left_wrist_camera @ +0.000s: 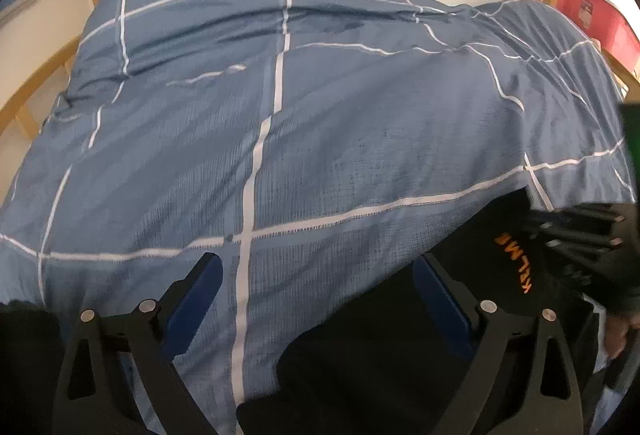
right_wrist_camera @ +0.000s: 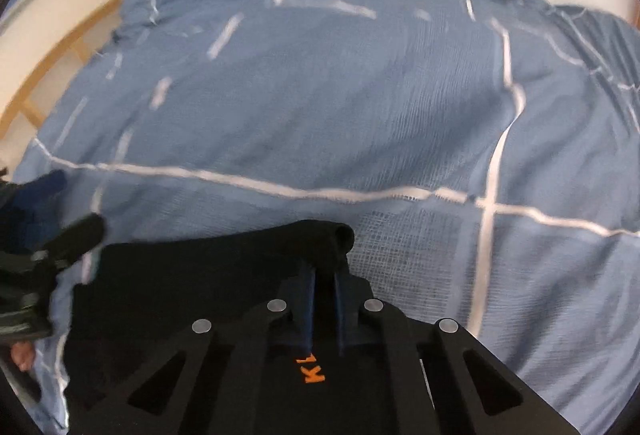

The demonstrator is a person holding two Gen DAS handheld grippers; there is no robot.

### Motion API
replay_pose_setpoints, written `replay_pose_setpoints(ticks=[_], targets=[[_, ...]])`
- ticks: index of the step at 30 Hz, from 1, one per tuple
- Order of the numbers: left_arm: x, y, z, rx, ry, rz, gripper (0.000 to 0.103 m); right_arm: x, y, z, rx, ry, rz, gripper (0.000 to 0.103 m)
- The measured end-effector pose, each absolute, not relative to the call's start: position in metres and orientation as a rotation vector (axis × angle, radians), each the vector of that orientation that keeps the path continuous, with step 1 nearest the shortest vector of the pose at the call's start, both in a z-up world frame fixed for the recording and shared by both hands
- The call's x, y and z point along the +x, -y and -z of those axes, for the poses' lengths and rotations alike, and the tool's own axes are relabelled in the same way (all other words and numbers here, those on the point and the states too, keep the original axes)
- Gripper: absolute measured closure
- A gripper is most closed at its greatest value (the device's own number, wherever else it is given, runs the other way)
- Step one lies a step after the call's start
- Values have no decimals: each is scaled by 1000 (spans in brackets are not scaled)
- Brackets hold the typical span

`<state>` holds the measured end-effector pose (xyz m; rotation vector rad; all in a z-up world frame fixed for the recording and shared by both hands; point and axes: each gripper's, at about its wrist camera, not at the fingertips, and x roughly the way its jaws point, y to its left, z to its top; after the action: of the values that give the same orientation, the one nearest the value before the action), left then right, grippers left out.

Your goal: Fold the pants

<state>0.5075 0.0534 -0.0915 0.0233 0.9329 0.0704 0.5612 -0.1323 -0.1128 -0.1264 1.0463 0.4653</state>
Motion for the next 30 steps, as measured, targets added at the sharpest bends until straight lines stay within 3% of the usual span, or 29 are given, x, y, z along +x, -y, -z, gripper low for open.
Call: replay_pose_setpoints(ticks=[4, 12, 13, 14, 16, 23, 30], targets=[[509, -51, 89, 29, -919, -65, 6, 561, 143, 87, -168, -949, -380, 96], [510, -44, 89, 59, -915, -93, 6, 586, 137, 113, -225, -1022, -263, 94], [508, -42, 89, 66, -911, -95, 6, 585, 137, 115, -233, -1020, -255, 87], [507, -41, 88, 75, -908, -99, 6, 584, 137, 116, -241, -1015, -236, 68], [502, -40, 85, 83, -897, -101, 6, 578, 140, 112, -237, -988, -221, 48], [468, -29, 61, 62, -840, -66, 6, 526, 162, 65, -222, -876, -208, 48], [430, 15, 48, 89, -823, 30, 5, 471, 206, 52, -116, -898, -230, 48]])
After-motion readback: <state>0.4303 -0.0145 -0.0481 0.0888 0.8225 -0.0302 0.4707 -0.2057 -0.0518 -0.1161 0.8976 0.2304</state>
